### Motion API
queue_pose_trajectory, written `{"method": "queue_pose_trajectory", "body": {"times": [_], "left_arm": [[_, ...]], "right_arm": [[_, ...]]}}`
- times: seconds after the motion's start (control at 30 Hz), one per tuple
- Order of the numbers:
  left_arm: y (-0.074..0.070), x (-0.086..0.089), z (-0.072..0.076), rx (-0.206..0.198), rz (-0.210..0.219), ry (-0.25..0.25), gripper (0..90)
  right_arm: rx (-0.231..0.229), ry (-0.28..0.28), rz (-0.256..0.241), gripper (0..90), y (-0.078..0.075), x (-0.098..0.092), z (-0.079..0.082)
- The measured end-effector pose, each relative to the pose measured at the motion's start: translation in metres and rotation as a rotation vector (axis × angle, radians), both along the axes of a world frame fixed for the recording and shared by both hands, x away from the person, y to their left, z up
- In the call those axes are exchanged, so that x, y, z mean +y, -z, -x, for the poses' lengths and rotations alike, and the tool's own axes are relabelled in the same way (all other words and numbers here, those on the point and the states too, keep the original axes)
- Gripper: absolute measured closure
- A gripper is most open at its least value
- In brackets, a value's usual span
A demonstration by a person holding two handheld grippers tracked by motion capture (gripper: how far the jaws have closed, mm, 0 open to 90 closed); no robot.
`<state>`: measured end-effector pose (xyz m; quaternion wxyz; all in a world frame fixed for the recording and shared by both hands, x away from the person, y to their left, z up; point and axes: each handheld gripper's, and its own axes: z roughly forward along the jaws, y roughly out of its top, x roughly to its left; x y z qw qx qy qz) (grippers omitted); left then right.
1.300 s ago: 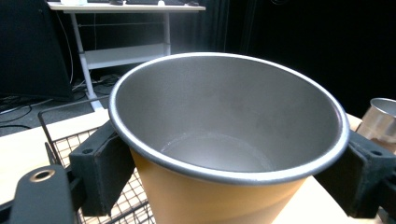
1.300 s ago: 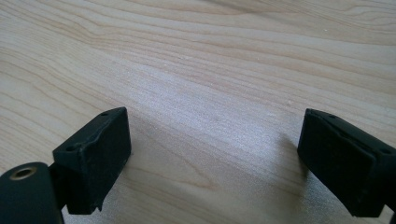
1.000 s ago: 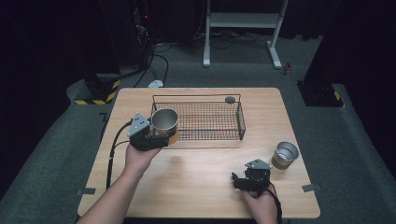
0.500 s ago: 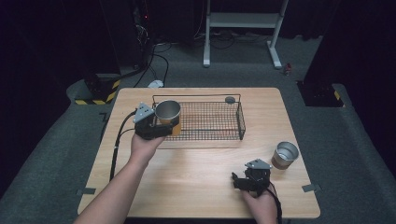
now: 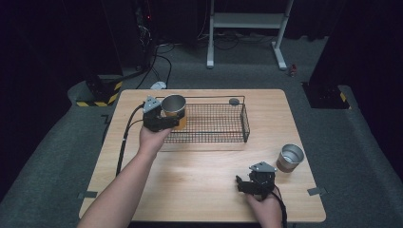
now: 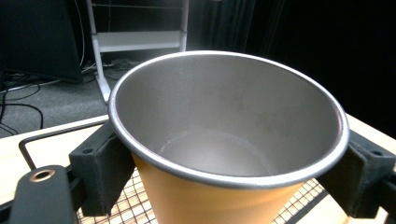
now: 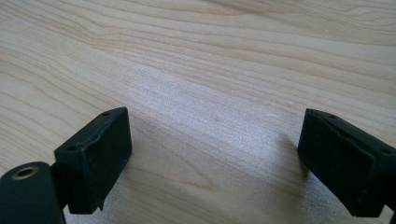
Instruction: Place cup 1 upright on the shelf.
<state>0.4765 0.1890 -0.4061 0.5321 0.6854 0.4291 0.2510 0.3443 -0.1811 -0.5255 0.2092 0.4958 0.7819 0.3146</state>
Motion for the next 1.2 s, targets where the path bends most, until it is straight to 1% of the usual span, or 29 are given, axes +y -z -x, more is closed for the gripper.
{"method": "queue_pose_trajectory", "body": {"times": [0.07,0.1,0.2,0.27,0.3,0.43,0.47,0.53,0.6,0.63,0.7,0.73,0.83,0.9,1.0,1.1,1.13,1.17,1.2], "left_arm": [[0.000,-0.001,-0.002,0.002,-0.004,0.000,14.2],[0.000,-0.003,-0.005,0.005,-0.014,-0.001,14.3],[0.000,-0.005,-0.009,0.009,-0.010,-0.009,14.2],[0.002,-0.008,-0.014,0.032,-0.007,-0.009,14.2],[0.002,-0.009,-0.015,0.038,-0.010,-0.008,14.2],[0.008,-0.017,-0.021,0.059,-0.039,-0.008,14.2],[0.009,-0.018,-0.022,0.069,-0.034,-0.005,14.2],[0.011,-0.021,-0.024,0.075,-0.025,-0.010,14.2],[0.012,-0.022,-0.025,0.079,-0.027,-0.008,14.2],[0.014,-0.025,-0.028,0.093,-0.036,-0.006,14.2],[0.016,-0.027,-0.030,0.100,-0.028,-0.011,14.2],[0.016,-0.027,-0.030,0.100,-0.028,-0.011,14.2],[0.019,-0.029,-0.033,0.119,-0.026,-0.021,14.2],[0.020,-0.029,-0.033,0.120,-0.029,-0.021,14.2],[0.023,-0.029,-0.036,0.123,-0.051,-0.031,14.2],[0.027,-0.027,-0.040,0.150,-0.060,-0.043,14.2],[0.027,-0.027,-0.040,0.150,-0.060,-0.043,14.2],[0.029,-0.027,-0.042,0.160,-0.075,-0.048,14.2],[0.029,-0.027,-0.042,0.160,-0.075,-0.048,14.2]], "right_arm": [[0.000,0.000,0.000,9.6,0.000,0.000,0.000],[0.000,0.000,0.000,9.6,0.000,0.000,0.000],[0.001,0.001,-0.001,9.6,0.000,0.000,0.000],[0.000,0.000,0.000,9.6,0.000,0.000,0.000],[0.001,0.002,-0.002,9.6,0.000,0.000,0.000],[0.000,0.000,0.000,9.6,0.000,0.000,0.000],[0.000,0.000,0.000,9.6,0.000,0.000,0.000],[0.002,0.001,-0.004,9.8,0.000,0.000,0.000],[0.002,0.000,-0.003,9.8,0.000,0.000,0.000],[0.003,0.001,-0.004,9.8,0.000,0.000,0.000],[0.002,0.001,-0.004,9.8,0.000,0.000,0.000],[0.002,0.001,-0.004,9.8,0.000,0.000,0.000],[0.001,0.000,-0.002,9.9,0.000,0.000,0.000],[0.001,0.000,-0.002,9.9,0.000,0.000,0.000],[0.001,0.000,-0.002,9.9,0.000,0.000,0.000],[0.001,0.000,-0.003,9.9,0.000,0.000,0.000],[0.001,0.000,-0.003,9.9,0.000,0.000,0.000],[0.001,0.000,-0.002,9.9,0.000,0.000,0.000],[0.001,0.000,-0.002,9.9,0.000,0.000,0.000]]}}
